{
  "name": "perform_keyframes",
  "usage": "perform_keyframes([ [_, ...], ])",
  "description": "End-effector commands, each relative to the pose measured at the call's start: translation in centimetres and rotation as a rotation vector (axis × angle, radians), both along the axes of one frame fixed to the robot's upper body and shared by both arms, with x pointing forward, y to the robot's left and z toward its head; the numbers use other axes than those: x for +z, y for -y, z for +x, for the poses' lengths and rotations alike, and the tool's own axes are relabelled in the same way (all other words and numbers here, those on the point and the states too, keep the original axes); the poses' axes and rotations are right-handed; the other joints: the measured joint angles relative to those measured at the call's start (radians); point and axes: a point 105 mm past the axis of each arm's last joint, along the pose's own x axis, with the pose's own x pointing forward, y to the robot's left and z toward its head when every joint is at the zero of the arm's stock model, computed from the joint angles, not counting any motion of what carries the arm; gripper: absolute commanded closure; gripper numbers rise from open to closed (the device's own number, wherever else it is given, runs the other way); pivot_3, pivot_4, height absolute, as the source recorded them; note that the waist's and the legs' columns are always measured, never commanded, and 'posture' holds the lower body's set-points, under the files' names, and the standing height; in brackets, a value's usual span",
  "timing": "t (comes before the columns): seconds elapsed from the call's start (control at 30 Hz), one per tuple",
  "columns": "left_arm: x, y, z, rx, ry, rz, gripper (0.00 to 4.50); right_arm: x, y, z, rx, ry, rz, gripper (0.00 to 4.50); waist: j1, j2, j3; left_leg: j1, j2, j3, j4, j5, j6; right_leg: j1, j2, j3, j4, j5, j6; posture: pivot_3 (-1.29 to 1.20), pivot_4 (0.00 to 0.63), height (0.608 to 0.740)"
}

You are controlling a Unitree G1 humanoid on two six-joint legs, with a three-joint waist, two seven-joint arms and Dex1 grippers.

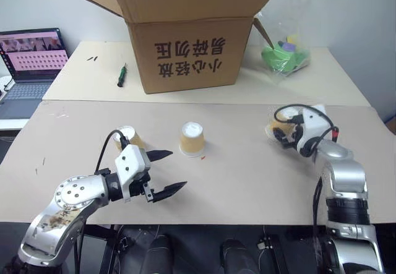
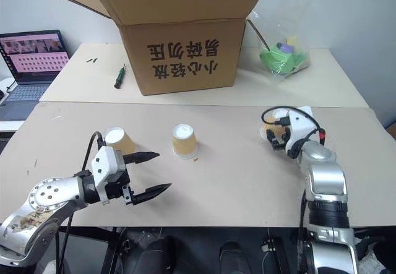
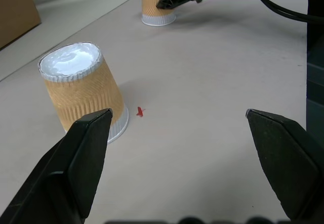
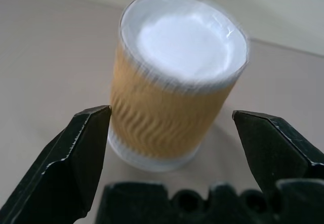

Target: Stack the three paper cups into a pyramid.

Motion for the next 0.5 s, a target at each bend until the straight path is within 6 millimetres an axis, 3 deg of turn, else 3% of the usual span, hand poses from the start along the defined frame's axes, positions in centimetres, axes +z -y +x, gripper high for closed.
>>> perform_keyframes([
  [0.03, 0.6, 0.1, 0.0, -0.007, 0.033, 0.000, 0.00, 2.8, 1.1, 0.7, -0.070, 0.123, 0.084, 0.03, 0.000, 0.000, 0.000, -0.001, 0.000, 0.000, 0.000, 0.000, 0.000, 0.000, 0.000, 0.000, 0.000, 0.000, 0.000, 0.00, 0.150, 0.705],
  [0.2, 0.5, -0.1, 0.1, 0.003, 0.034, 0.003, 0.00, 3.2, 0.1, 2.2, -0.071, 0.144, 0.197, 0.03, -0.005, 0.000, 0.000, 0.000, 0.000, -0.001, 0.000, 0.000, 0.000, 0.000, 0.000, 0.000, 0.000, 0.000, 0.000, 0.00, 0.150, 0.705],
  [0.5, 0.5, -0.3, 0.1, 0.022, 0.040, 0.000, 0.00, 3.1, 0.8, 3.7, -0.117, 0.156, 0.233, 0.03, -0.004, 0.001, 0.000, -0.001, 0.000, -0.001, 0.000, 0.000, 0.000, 0.000, 0.000, 0.000, 0.000, 0.000, 0.000, 0.00, 0.150, 0.705],
])
